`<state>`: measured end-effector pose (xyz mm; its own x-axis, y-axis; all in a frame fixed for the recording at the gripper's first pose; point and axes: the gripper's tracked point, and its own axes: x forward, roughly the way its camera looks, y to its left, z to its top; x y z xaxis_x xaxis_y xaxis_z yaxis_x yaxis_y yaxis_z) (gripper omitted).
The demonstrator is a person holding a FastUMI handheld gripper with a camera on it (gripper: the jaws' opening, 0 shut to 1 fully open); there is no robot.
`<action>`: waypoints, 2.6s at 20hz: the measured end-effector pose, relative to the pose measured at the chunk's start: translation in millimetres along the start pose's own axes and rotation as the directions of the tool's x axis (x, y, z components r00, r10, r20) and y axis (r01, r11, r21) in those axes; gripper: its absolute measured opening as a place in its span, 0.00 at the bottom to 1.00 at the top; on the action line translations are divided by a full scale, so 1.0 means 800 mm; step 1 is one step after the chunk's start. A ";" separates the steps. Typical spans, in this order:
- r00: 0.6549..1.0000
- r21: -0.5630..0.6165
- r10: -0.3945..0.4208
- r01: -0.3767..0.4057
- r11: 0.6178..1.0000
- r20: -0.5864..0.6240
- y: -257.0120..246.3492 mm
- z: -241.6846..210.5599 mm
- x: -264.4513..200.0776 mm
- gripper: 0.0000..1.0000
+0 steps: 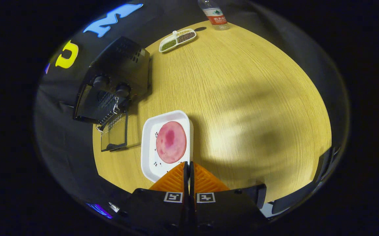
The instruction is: Open the toaster oven, put the food inside, and close the toaster oven door.
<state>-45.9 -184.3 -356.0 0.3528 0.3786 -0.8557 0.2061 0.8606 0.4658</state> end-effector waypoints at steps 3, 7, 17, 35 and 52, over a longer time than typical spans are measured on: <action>0.999 0.061 0.006 -0.009 0.998 0.042 0.003 -0.020 -0.018 0.02; 0.995 0.146 0.017 -0.031 0.989 0.094 0.008 -0.051 -0.042 0.02; 0.976 0.217 0.094 -0.137 0.967 0.197 0.099 -0.104 -0.078 0.02; 0.942 0.211 0.266 -0.308 0.928 0.204 0.308 -0.055 -0.023 0.02; 0.921 0.384 0.221 -0.340 0.859 0.321 0.362 0.063 0.109 0.02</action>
<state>90.8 80.9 -284.0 0.6634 0.4295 -0.6128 0.4076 0.4793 0.7772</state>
